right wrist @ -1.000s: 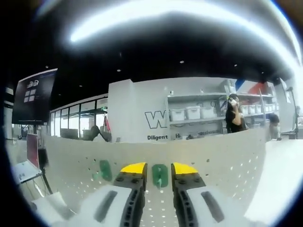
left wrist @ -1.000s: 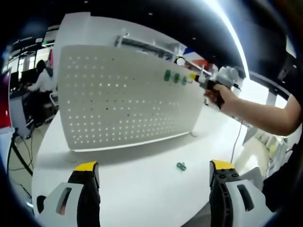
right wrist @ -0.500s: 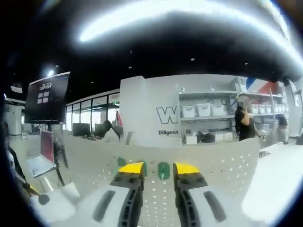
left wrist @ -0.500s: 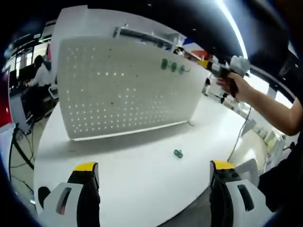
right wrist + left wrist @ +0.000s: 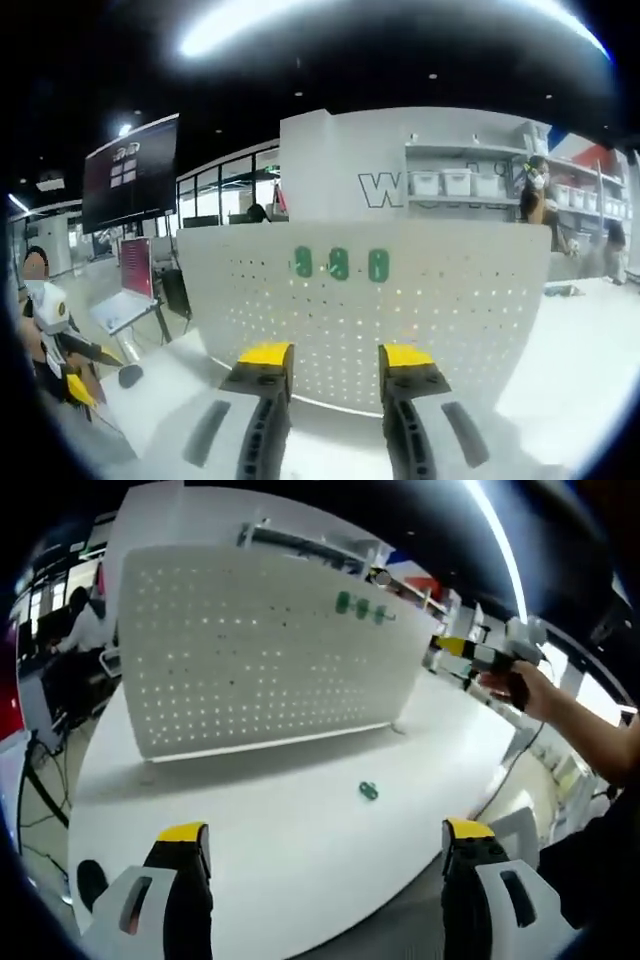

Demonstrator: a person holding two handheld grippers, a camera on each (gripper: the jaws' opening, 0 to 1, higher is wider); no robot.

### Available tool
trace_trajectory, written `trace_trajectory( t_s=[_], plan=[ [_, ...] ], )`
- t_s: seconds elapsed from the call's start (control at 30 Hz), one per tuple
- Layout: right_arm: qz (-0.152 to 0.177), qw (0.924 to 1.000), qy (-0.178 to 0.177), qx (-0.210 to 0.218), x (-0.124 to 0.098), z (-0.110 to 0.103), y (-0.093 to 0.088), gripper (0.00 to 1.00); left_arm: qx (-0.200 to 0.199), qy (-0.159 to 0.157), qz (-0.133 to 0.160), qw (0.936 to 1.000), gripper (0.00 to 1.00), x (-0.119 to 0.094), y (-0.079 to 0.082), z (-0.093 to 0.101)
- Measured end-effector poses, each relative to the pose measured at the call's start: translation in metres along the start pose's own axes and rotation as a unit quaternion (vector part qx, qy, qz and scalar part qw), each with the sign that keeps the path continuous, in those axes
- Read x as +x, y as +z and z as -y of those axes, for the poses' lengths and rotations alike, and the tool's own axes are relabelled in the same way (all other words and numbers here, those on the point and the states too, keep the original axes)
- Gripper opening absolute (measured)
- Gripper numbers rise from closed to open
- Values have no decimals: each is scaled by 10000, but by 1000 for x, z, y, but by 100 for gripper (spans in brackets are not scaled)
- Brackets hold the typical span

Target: Insert the hook assembly into the mounting plate slot until the hook locks in place.

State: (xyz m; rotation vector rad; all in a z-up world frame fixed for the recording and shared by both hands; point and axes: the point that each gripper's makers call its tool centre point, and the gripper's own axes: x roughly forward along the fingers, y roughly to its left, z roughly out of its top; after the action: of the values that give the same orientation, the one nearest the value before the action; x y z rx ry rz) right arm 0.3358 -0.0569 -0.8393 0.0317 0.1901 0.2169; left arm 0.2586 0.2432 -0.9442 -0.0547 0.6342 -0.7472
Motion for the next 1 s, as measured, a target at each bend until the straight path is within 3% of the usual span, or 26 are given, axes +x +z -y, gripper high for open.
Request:
trace_trajectory(
  t_s=[0.47,0.57,0.7,1.0],
  plan=[
    [-1132,9928,356,-141,-44,-20,-88,43,-231,86,-151,9996,99,-14,-13,16],
    [-1454,9877,559,99,-55,-34,-112,46,-268,129,-201,9994,100,-18,-17,18],
    [-1819,9808,701,15,-68,-47,-138,49,-304,181,-280,9990,100,-23,-23,21],
    [-2164,9728,813,164,-93,-54,-166,54,-393,163,-465,9980,100,-19,-35,29]
  ],
)
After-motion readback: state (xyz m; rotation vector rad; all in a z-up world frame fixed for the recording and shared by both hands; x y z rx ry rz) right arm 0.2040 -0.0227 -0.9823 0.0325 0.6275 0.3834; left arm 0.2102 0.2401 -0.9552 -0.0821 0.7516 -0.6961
